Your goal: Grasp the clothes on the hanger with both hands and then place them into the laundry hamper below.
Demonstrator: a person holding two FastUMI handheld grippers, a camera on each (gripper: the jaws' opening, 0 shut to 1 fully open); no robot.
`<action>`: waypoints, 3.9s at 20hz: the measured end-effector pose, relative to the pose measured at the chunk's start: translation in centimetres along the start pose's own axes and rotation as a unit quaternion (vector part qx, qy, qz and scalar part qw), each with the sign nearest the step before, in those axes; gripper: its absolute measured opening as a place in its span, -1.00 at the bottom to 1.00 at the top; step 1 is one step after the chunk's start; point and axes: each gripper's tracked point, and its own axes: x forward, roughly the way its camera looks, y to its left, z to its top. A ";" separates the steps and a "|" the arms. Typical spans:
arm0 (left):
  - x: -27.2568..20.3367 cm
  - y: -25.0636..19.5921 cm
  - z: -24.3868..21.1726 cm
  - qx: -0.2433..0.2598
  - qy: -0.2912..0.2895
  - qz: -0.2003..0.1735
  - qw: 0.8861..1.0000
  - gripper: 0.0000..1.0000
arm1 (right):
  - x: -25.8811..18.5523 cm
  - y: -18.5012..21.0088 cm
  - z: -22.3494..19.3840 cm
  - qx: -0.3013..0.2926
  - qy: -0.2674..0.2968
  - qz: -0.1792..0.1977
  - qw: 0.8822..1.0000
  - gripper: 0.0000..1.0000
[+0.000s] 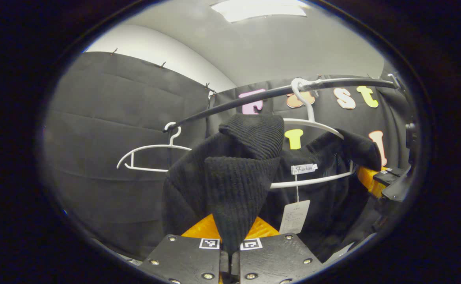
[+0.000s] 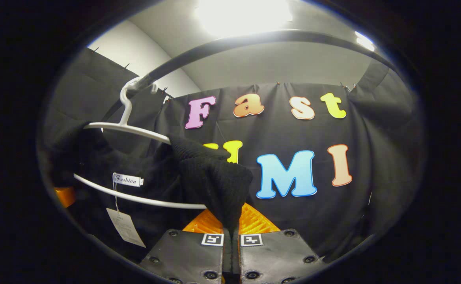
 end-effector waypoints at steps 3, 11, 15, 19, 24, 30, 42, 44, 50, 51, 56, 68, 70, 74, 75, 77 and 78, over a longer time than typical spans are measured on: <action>-1.5 1.4 2.6 0.002 -0.022 -0.003 1.000 -0.91 | -0.1 -1.0 2.0 0.000 -0.024 -0.009 1.000 -0.97; -4.1 4.5 9.7 0.038 -0.079 -0.001 0.996 -0.91 | -0.3 -3.6 4.8 -0.002 -0.067 -0.035 0.997 -0.97; -3.7 6.9 13.0 0.068 -0.116 0.015 0.991 -0.92 | 0.2 -4.5 6.1 -0.010 -0.086 -0.044 0.995 -0.97; -1.7 8.1 14.1 0.060 -0.129 0.009 0.990 -0.92 | 1.8 -4.7 5.7 -0.013 -0.095 -0.039 0.995 -0.97; 0.6 9.2 13.8 0.052 -0.113 -0.017 0.992 -0.92 | 4.3 -5.1 3.4 0.007 -0.065 -0.028 0.997 -0.97; 3.1 9.5 12.0 0.027 -0.093 -0.058 0.994 -0.92 | 7.0 -6.5 -0.2 0.033 -0.023 -0.030 0.999 -0.97; 4.5 9.2 6.1 -0.003 -0.045 -0.075 0.996 -0.91 | 7.3 -6.0 -6.1 0.054 0.043 0.002 0.998 -1.00; 4.3 9.3 5.8 -0.007 -0.045 -0.078 0.996 -0.92 | 7.4 -6.0 -6.7 0.049 0.050 0.008 0.998 -0.97; 4.6 10.3 6.4 -0.062 -0.046 -0.090 0.993 -0.92 | 7.7 -5.0 -7.8 0.086 0.084 0.034 0.992 -1.00; 4.8 10.5 6.6 -0.066 -0.048 -0.092 0.992 -0.92 | 7.8 -5.0 -7.6 0.088 0.084 0.038 0.992 -1.00; 6.3 11.8 5.2 -0.070 -0.028 -0.087 0.993 -0.91 | 7.8 -4.2 -8.9 0.098 0.105 0.052 0.988 -1.00; 2.8 11.1 -2.0 -0.015 0.031 -0.087 0.996 -0.92 | 2.4 -2.9 -12.8 0.063 0.152 0.061 0.985 -1.00; 1.9 10.3 -2.6 -0.011 0.036 -0.103 0.994 -0.91 | 0.7 -2.7 -12.4 0.065 0.150 0.057 0.985 -1.00; 0.1 7.7 -3.5 -0.009 0.044 -0.151 0.987 -0.92 | -3.1 -2.3 -12.1 0.063 0.156 0.051 0.984 -0.89; -0.4 7.1 -4.1 -0.011 0.047 -0.166 0.985 -0.92 | -3.9 -2.0 -12.2 0.063 0.160 0.051 0.984 -0.96; -1.5 5.4 -4.9 -0.013 0.050 -0.190 0.980 -0.92 | -5.8 -1.5 -12.1 0.066 0.163 0.049 0.983 -0.96; -2.1 4.6 -5.1 -0.015 0.050 -0.203 0.978 -0.92 | -6.7 -1.2 -12.2 0.068 0.166 0.047 0.983 -0.97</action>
